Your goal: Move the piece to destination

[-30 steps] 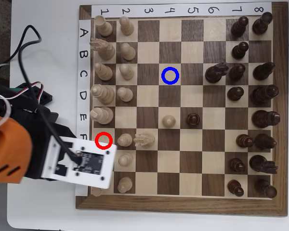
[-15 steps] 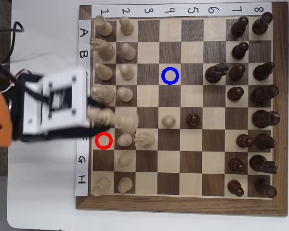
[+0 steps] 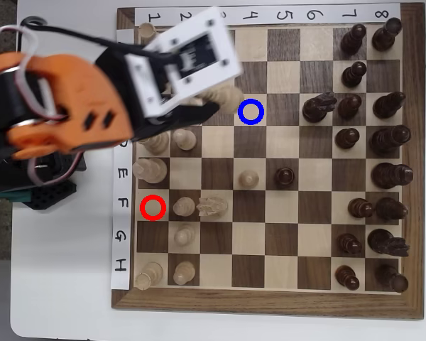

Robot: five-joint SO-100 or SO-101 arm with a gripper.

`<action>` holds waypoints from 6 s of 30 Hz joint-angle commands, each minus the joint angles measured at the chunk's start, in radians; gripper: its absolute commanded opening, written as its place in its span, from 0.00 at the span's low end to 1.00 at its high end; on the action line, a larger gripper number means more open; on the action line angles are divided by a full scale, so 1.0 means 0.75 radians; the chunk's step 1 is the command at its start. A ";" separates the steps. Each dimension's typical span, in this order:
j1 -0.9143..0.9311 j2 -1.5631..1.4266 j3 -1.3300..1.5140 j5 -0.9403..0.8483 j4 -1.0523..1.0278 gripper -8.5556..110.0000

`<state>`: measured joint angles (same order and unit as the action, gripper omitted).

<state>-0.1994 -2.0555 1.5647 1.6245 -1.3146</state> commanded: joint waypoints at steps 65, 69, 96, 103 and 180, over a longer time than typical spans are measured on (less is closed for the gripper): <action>0.029 0.867 -0.174 0.303 0.178 0.07; 0.033 0.877 -0.174 0.303 0.178 0.07; 0.031 0.910 -0.155 0.286 0.182 0.12; 0.035 0.908 -0.147 0.262 0.176 0.17; 1.929 -0.448 -0.335 -1.696 0.086 0.07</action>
<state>1.0968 -2.3731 1.2839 0.4556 -1.3300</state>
